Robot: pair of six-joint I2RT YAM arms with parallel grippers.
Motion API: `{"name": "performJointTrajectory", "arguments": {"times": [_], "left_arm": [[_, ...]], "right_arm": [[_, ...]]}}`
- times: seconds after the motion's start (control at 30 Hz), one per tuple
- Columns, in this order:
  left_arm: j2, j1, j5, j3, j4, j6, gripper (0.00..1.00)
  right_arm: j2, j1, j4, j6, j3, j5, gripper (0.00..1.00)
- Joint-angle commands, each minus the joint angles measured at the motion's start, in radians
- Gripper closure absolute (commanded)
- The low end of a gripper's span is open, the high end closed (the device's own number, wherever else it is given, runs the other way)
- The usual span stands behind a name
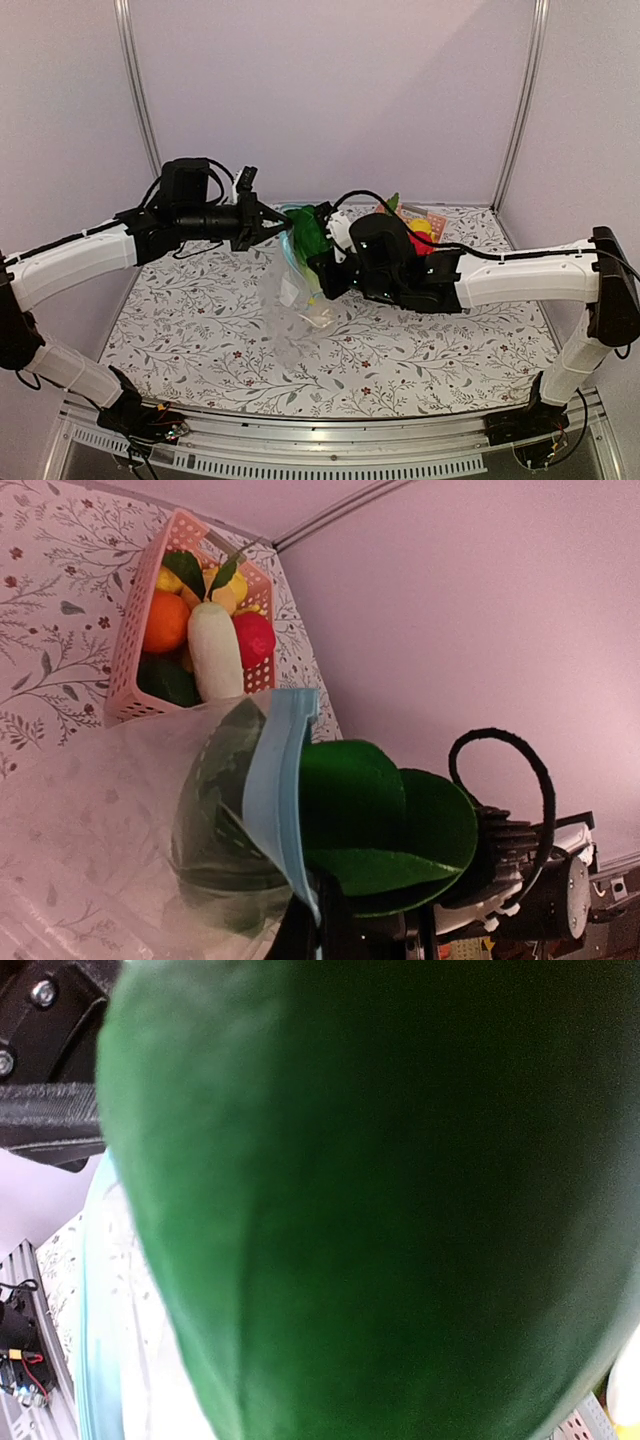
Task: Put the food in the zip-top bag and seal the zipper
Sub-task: Place the fake vegetable in the zipper food storage bag.
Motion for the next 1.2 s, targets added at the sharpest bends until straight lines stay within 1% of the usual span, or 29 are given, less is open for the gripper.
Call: {"name": "performJointTrajectory", "arguments": {"times": [0.0, 0.1, 0.2, 0.27, 0.37, 0.47, 0.53, 0.57, 0.6, 0.73, 0.9, 1.03, 1.13, 1.17], "left_arm": [[0.034, 0.014, 0.068, -0.021, 0.002, 0.097, 1.00], [0.041, 0.012, 0.134, -0.050, 0.087, 0.104, 1.00], [0.040, 0.013, 0.144, -0.070, 0.112, 0.107, 1.00], [0.040, 0.014, 0.137, -0.079, 0.107, 0.102, 1.00], [0.039, 0.014, 0.126, -0.095, 0.110, 0.101, 1.00], [0.030, 0.014, 0.128, -0.104, 0.128, 0.107, 1.00], [0.024, 0.013, 0.123, -0.102, 0.129, 0.120, 1.00], [0.021, 0.014, 0.120, -0.101, 0.129, 0.129, 1.00], [0.018, 0.013, 0.117, -0.101, 0.127, 0.132, 1.00], [0.023, 0.014, 0.130, -0.102, 0.129, 0.131, 1.00], [0.041, 0.011, 0.186, -0.111, 0.165, 0.096, 1.00], [0.048, 0.011, 0.192, -0.113, 0.158, 0.098, 1.00], [0.041, 0.011, 0.186, -0.115, 0.152, 0.099, 1.00], [0.039, 0.011, 0.180, -0.114, 0.146, 0.100, 1.00]], "right_arm": [[-0.033, -0.039, -0.290, 0.057, 0.110, -0.167, 0.95], [0.015, -0.053, -0.451, 0.076, 0.209, -0.204, 0.90], [0.049, -0.055, -0.496, 0.095, 0.230, -0.227, 0.71], [0.044, -0.055, -0.499, 0.114, 0.226, -0.238, 0.62], [0.027, -0.054, -0.517, 0.127, 0.234, -0.232, 0.57], [0.033, -0.062, -0.597, 0.134, 0.272, -0.236, 0.56], [0.040, -0.061, -0.639, 0.134, 0.293, -0.237, 0.53], [0.040, -0.062, -0.653, 0.132, 0.296, -0.239, 0.51], [0.037, -0.062, -0.662, 0.131, 0.298, -0.242, 0.45], [-0.003, -0.062, -0.668, 0.129, 0.292, -0.248, 0.30], [-0.061, -0.062, -0.642, 0.138, 0.290, -0.273, 0.22], [-0.092, -0.062, -0.603, 0.162, 0.280, -0.289, 0.19], [-0.116, -0.065, -0.594, 0.182, 0.252, -0.186, 0.16], [-0.126, -0.068, -0.595, 0.186, 0.236, -0.148, 0.16]]}}
